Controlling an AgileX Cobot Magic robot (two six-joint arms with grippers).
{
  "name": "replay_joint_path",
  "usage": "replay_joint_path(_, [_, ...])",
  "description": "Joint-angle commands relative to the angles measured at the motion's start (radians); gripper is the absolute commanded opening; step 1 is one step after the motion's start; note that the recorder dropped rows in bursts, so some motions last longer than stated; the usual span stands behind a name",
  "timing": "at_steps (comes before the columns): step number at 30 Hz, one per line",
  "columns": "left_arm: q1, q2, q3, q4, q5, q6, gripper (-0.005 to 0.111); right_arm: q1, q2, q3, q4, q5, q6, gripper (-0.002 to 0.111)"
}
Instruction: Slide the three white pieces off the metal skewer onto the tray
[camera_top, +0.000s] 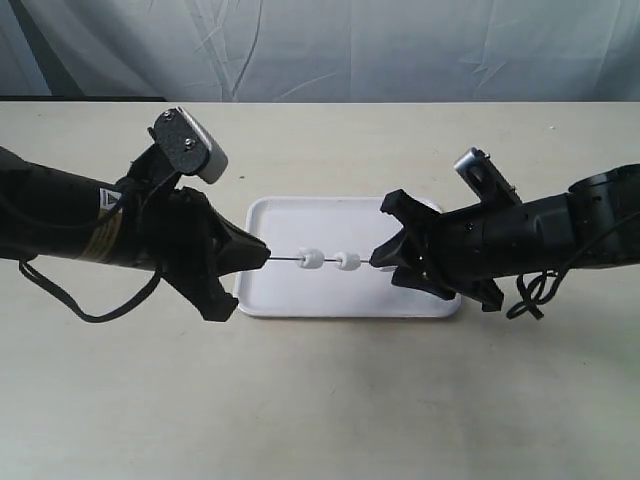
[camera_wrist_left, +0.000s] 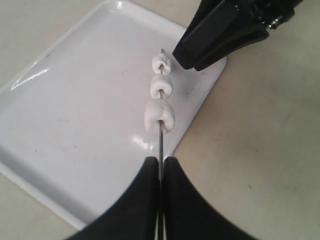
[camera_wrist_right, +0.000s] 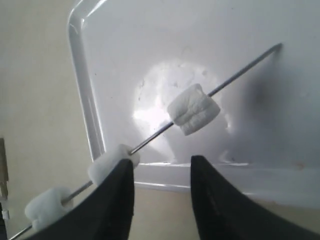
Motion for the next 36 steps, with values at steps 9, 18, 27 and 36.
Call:
replay_joint_path(9, [-0.003, 0.0, 0.044, -0.006, 0.068, -0.001, 0.0, -0.001, -0.005, -0.008, 0.0, 0.104, -0.222, 0.037])
replay_joint_path(18, [-0.003, 0.103, 0.1, -0.006, 0.134, 0.029, 0.0, -0.001, -0.082, -0.013, 0.0, 0.141, -0.282, 0.037])
replay_joint_path(27, [-0.003, 0.2, 0.115, -0.006, 0.137, 0.027, 0.0, -0.001, -0.141, -0.013, 0.0, 0.153, -0.282, 0.037])
replay_joint_path(36, [-0.003, 0.221, 0.145, -0.006, 0.14, -0.008, 0.0, -0.001, -0.155, -0.013, -0.006, 0.158, -0.282, 0.037])
